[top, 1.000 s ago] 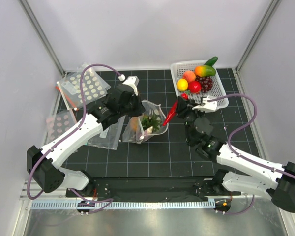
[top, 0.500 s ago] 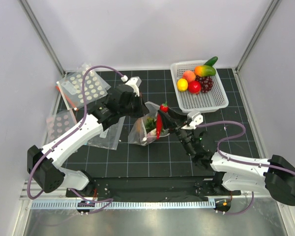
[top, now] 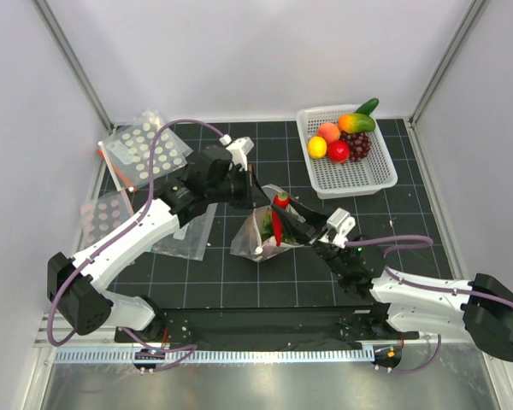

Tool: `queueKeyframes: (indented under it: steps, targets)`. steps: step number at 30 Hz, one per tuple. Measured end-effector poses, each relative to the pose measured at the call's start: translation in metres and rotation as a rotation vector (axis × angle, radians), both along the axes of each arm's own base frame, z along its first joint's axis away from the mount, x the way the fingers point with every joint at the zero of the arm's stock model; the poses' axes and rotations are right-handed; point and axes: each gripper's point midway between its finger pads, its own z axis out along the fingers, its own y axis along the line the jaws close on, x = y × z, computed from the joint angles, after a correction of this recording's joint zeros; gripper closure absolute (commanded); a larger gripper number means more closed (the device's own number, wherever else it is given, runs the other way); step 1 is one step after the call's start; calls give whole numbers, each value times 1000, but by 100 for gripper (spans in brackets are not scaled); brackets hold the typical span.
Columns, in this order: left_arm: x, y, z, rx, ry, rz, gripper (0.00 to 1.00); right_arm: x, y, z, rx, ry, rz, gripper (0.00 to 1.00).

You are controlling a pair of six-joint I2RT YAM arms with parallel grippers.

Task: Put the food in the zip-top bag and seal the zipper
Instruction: Place the fake vegetable in the zipper food storage bag.

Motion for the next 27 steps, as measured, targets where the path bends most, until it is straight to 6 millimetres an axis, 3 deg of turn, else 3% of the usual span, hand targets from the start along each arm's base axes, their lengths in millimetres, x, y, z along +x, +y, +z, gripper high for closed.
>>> queueKeyframes:
  steps: [6, 15, 27]
  targets:
    - [-10, -9, 4, -44, 28, -69, 96, -5, -2, -2, -32, -44, 0, 99]
    - [-14, -23, -11, -59, 100, -122, 97, -9, 11, -7, -86, -82, 39, 99]
    - [-14, -26, -13, -66, 108, -134, 97, -7, 23, -7, -112, -96, 60, 99]
